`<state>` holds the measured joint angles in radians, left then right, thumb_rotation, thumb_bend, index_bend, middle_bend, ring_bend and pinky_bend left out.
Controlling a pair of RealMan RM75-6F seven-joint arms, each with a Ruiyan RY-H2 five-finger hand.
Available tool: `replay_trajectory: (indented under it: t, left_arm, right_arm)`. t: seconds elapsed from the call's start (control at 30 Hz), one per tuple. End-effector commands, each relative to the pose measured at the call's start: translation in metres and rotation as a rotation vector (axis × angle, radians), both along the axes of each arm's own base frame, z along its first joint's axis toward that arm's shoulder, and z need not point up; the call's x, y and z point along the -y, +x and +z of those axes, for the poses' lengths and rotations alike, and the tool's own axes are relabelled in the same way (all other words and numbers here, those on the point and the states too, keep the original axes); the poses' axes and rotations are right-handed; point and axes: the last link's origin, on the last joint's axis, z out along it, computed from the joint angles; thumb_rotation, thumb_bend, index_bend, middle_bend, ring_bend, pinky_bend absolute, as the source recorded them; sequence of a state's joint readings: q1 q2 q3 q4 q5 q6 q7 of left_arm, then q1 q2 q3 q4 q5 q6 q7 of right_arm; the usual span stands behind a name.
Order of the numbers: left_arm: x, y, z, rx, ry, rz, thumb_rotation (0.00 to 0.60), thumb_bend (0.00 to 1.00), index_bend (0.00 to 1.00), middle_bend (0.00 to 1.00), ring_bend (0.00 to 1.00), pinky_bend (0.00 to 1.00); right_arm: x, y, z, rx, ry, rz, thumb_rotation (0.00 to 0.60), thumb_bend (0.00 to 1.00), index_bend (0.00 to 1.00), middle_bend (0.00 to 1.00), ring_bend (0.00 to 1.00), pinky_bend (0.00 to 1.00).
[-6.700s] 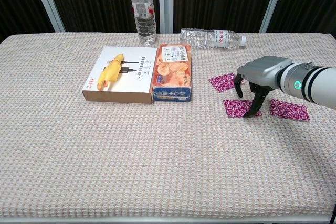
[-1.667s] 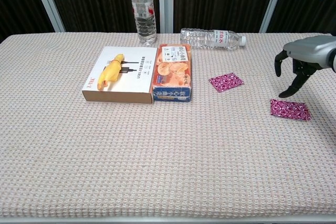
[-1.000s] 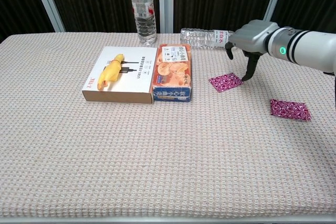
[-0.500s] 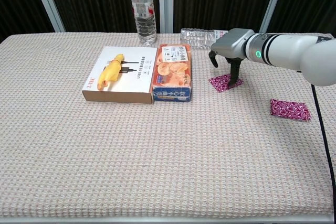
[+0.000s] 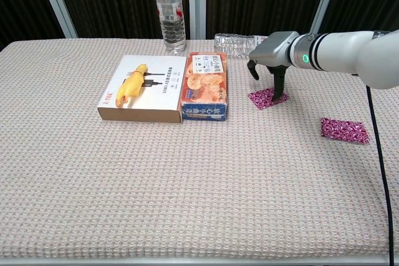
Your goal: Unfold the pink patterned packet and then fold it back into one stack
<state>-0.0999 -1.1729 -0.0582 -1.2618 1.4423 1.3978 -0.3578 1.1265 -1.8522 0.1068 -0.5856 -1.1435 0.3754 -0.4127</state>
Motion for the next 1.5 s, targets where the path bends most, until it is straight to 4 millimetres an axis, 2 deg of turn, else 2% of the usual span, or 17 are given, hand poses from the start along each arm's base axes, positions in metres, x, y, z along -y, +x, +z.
replay_trajectory:
  t: [0.03,0.53,1.5]
  left_arm:
    - [0.0,0.0,0.0,0.0,0.0,0.0,0.6,0.0,0.21,0.22,0.09,0.27]
    - [0.0,0.005,-0.002,-0.005,0.002,-0.014,0.6,0.0,0.21,0.22,0.09,0.27]
    - [-0.001,0.0,0.003,-0.007,0.007,-0.002,0.6,0.0,0.21,0.22,0.09,0.27]
  right_arm:
    - [0.0,-0.001,0.003,-0.002,-0.001,-0.001,0.475,0.0,0.34,0.96,0.98,0.93]
    - [-0.012,-0.015,0.008,0.005,0.025,-0.047,0.472,0.0,0.35,0.96,0.98,0.93]
    - [-0.008,-0.006,-0.009,-0.01,0.026,-0.065,0.488,0.0,0.35,0.97,0.99,0.93]
